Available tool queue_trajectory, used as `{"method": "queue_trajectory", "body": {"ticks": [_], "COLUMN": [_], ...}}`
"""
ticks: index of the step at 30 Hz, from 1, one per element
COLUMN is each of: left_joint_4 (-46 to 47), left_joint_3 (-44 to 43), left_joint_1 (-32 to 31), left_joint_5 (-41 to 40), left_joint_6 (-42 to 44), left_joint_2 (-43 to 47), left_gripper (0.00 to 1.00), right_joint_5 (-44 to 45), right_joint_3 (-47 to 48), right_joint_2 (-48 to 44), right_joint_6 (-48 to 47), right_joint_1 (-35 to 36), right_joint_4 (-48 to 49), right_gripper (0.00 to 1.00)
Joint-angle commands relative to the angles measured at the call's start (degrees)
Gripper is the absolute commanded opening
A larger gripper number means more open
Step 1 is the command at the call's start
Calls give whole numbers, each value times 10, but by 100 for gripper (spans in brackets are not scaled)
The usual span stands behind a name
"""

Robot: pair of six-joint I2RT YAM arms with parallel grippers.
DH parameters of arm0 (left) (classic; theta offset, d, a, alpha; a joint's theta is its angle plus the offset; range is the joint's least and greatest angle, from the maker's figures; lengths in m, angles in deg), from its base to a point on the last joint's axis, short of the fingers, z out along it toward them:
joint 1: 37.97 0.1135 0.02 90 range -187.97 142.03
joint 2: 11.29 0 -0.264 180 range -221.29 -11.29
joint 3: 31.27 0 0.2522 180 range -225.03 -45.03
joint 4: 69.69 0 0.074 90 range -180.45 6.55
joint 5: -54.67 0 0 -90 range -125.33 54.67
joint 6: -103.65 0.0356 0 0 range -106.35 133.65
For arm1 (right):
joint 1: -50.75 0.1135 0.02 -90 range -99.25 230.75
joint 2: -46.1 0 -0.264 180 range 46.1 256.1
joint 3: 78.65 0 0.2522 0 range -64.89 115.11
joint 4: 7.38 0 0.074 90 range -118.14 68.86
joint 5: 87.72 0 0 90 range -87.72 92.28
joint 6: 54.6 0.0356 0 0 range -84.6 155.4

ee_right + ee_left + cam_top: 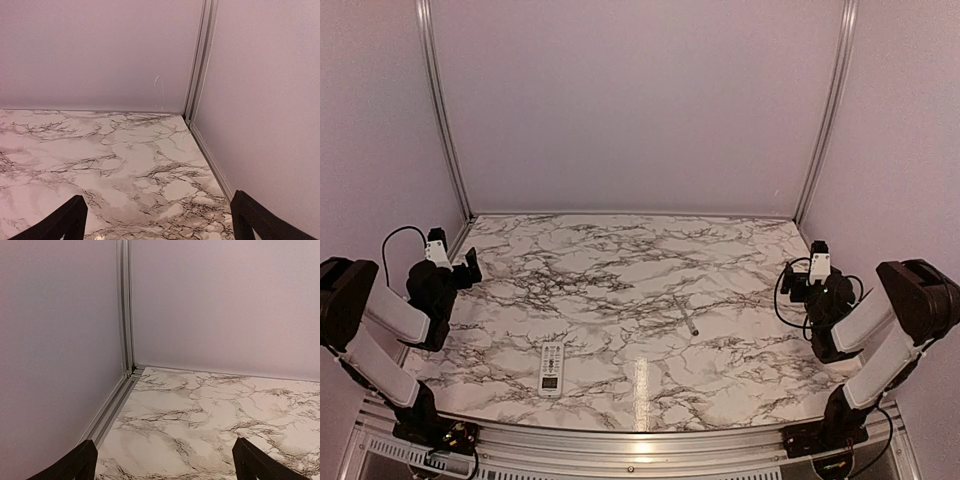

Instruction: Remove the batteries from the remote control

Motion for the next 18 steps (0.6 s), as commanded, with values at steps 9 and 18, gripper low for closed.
{"method": "queue_trajectory", "body": {"ticks": [9, 18], "left_joint_4": [11, 12], "left_joint_3": [6, 7], "left_joint_1": [2, 2], "left_joint_5": [5, -14], "left_joint_6": [-1, -9], "left_joint_2": [-6, -6], "left_gripper": [99, 99], "right_joint_5": [3, 17], "right_joint_3": [10, 9], "right_joint_2": [6, 6], "right_joint_6": [8, 15], "right_joint_1": [-5, -4], "right_joint_4": [32, 32], "right_gripper": [99, 98]}}
